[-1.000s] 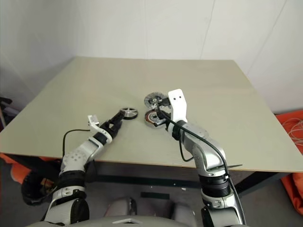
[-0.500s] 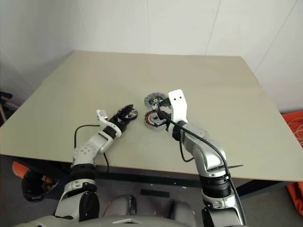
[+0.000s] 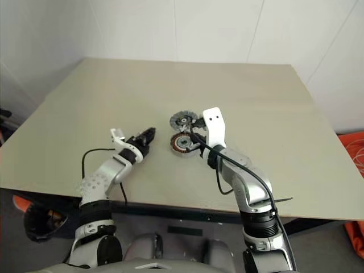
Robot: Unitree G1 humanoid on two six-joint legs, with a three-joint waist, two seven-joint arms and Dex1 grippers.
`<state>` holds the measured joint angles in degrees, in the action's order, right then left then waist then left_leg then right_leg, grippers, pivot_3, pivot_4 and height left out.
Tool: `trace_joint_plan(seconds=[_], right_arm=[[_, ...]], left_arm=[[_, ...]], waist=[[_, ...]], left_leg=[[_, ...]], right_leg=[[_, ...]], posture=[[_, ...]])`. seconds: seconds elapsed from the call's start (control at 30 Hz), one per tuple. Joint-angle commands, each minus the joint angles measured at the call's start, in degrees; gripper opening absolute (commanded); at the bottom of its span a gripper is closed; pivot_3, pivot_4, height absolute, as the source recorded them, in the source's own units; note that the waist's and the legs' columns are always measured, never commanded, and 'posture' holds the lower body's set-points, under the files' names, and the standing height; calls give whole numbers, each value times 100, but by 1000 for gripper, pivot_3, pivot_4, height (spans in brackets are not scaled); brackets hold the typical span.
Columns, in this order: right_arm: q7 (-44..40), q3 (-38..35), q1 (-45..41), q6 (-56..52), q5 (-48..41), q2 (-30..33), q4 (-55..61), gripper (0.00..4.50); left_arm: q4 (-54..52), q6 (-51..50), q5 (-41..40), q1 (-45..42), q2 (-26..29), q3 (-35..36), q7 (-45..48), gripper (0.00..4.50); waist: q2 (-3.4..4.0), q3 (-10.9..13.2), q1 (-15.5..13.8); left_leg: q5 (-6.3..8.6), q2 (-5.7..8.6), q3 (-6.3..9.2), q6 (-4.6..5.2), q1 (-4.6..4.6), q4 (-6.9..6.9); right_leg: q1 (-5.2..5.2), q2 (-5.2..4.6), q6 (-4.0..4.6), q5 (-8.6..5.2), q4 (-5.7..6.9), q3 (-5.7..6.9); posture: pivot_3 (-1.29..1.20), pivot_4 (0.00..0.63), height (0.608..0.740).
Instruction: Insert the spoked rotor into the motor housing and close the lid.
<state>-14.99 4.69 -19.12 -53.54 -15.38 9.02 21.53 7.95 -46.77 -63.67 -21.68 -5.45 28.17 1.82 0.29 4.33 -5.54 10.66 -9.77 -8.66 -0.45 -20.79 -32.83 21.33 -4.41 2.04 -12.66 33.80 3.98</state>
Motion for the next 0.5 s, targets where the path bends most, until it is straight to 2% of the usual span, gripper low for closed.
trace_joint_plan(seconds=[0.03,0.13,0.27,0.5], right_arm=[[-17,-51,-94,133,-71,0,177,0],[-29,-49,-104,147,-72,12,159,0],[-42,-39,-101,150,-68,32,169,0],[-50,-25,-107,156,-53,77,185,0]], left_arm=[[-275,-16,-265,110,-18,54,-193,17],[-173,22,-342,177,-10,85,-309,17],[-34,-28,-452,221,30,98,-363,17],[773,-194,-302,75,448,-30,234,17]], waist=[[-1,1,0],[-3,0,-1],[-3,-2,0],[46,-53,-25]], left_leg=[[-2,-1,0,-3,27,1],[-3,0,0,-5,73,4],[-8,0,1,-11,73,3],[-17,5,3,-27,75,10]], right_leg=[[-23,0,-5,-3,-3,-1],[-61,0,-11,-5,-10,-7],[-60,1,-20,0,-10,-11],[-62,2,-22,2,-4,-13]], posture=[[0,0,740],[0,0,740],[0,0,740],[0,0,740]])
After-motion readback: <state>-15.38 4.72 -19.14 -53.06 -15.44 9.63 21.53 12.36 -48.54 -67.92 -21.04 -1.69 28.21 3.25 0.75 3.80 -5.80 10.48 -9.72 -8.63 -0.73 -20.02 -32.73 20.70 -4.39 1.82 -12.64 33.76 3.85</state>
